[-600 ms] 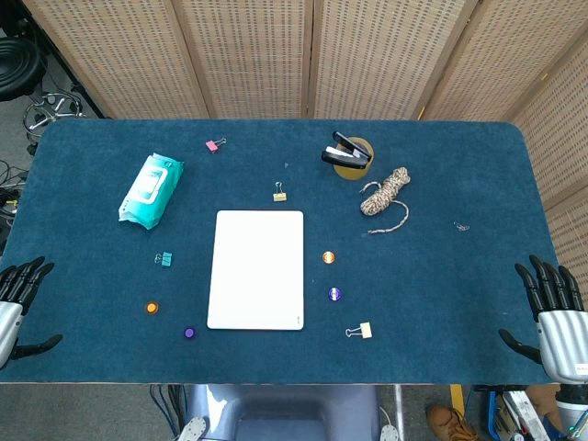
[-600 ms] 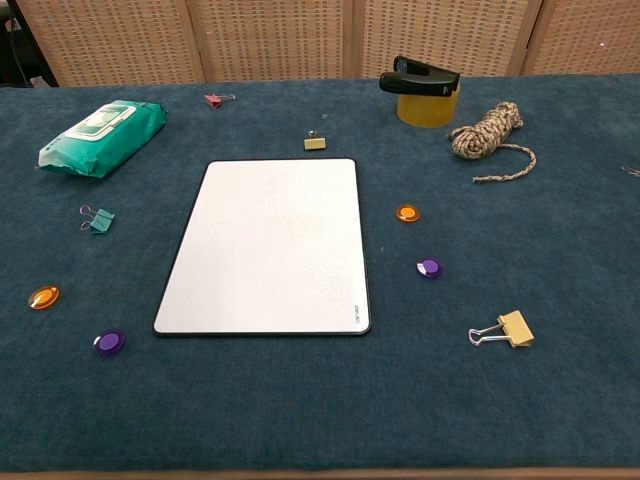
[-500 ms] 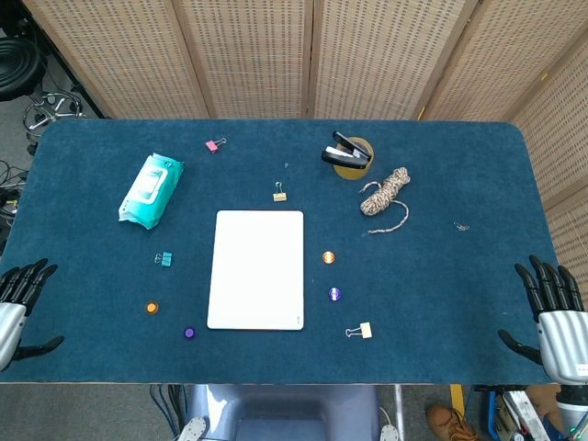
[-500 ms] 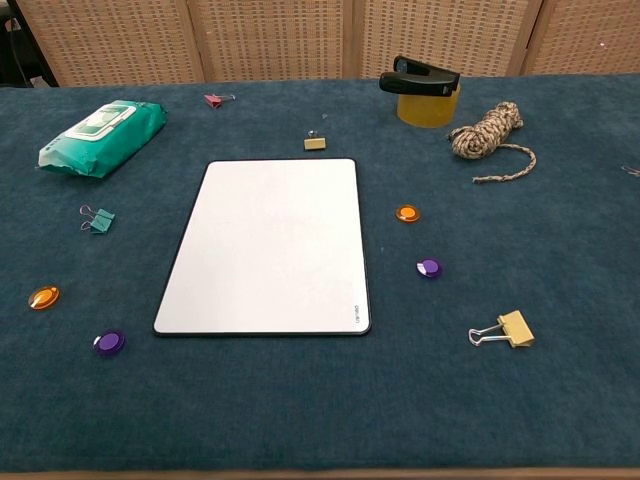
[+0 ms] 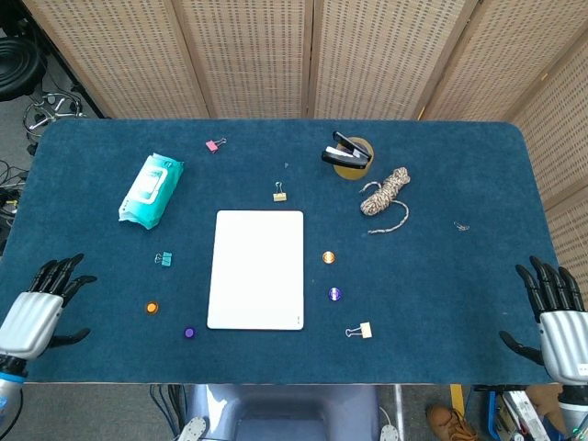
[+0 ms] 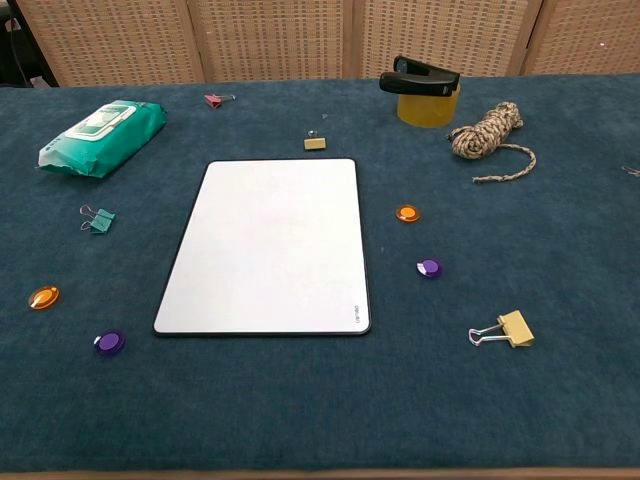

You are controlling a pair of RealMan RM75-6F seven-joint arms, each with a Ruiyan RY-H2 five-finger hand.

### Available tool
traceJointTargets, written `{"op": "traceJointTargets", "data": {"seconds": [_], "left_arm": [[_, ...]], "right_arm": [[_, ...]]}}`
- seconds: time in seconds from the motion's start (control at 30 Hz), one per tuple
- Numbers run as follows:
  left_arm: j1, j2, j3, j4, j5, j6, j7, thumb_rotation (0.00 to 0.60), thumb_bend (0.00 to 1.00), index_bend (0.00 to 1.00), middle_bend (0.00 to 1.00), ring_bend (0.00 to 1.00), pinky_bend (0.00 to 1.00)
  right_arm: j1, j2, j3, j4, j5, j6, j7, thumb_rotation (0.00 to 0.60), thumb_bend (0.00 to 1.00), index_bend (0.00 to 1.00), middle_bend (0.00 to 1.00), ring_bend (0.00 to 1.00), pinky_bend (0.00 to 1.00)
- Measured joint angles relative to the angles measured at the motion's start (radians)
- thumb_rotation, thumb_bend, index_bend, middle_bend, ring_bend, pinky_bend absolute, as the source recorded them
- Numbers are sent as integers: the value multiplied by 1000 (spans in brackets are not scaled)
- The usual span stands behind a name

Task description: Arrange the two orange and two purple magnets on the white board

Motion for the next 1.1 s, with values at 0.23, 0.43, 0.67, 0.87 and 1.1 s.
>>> {"op": "traceJointTargets", "data": {"seconds": [0.23,0.43,0.67,0.87,1.1], "left_arm": [[-89,-98,-41,62,-107,-147,76,600,82,404,0,0,0],[-130,-203,-51,159,-142,-196,87,600,107,453,0,0,0],[-138,-286,-38,224,-146,-192,142,600,144,473,0,0,0],[-144,-324,-30,235,-160,-197,189,600,263,494,0,0,0],[-160,-355,-31,228,-202,-226,248,600,265,494,0,0,0]], "right_arm": [[2,-2,3,4,16,-28,-7,600,0,0,0,0,0],[2,1,6,3,28,-38,-3,600,0,0,0,0,0],[1,9,13,3,36,-44,22,600,0,0,0,0,0],[0,16,15,1,40,-49,40,600,0,0,0,0,0],[-4,24,22,0,47,-48,60,600,0,0,0,0,0]]}}
